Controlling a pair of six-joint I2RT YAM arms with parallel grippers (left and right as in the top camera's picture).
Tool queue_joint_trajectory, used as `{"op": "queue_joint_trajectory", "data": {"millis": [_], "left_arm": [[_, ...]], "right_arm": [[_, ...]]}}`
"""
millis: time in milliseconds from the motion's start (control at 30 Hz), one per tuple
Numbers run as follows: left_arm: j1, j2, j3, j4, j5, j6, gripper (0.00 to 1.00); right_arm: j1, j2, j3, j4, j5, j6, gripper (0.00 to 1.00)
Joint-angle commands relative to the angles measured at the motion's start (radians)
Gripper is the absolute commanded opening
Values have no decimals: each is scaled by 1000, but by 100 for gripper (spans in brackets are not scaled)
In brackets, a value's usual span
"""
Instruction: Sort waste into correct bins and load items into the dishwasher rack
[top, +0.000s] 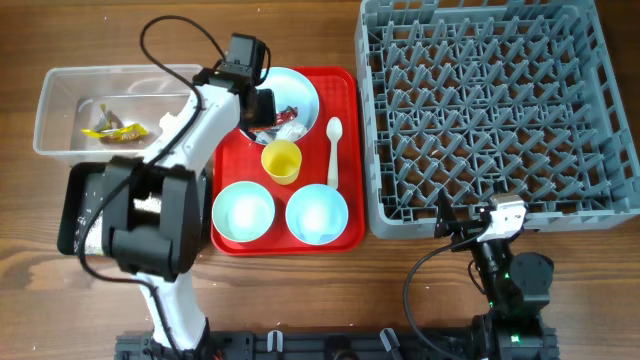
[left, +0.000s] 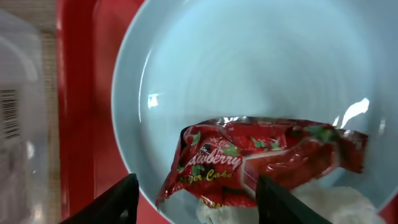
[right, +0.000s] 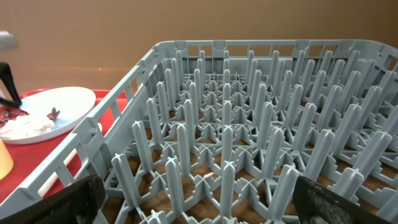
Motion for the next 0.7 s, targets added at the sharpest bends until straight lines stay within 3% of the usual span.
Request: {"op": "queue_joint_trajectory", "data": {"millis": [0,433,467,500,533,667], "left_arm": [[3,50,10,17,-16,65,60],[4,86,10,82,-17,64,55],[4,89,10,81,-17,64,45],[4,89,10,80,-17,64,29],[4,89,10,81,-17,64,22],[4,77,10,94,-18,64,10]], "right_arm": [[-3,-2,-1,3,7,-5,100],[-3,-2,-1,3,7,-5,100],[-3,-2,-1,3,7,-5,100],[-3,-2,-1,3,7,-5,100],[-3,-2,-1,3,7,-6,100],[-3,-2,-1,3,7,-5,100]]}}
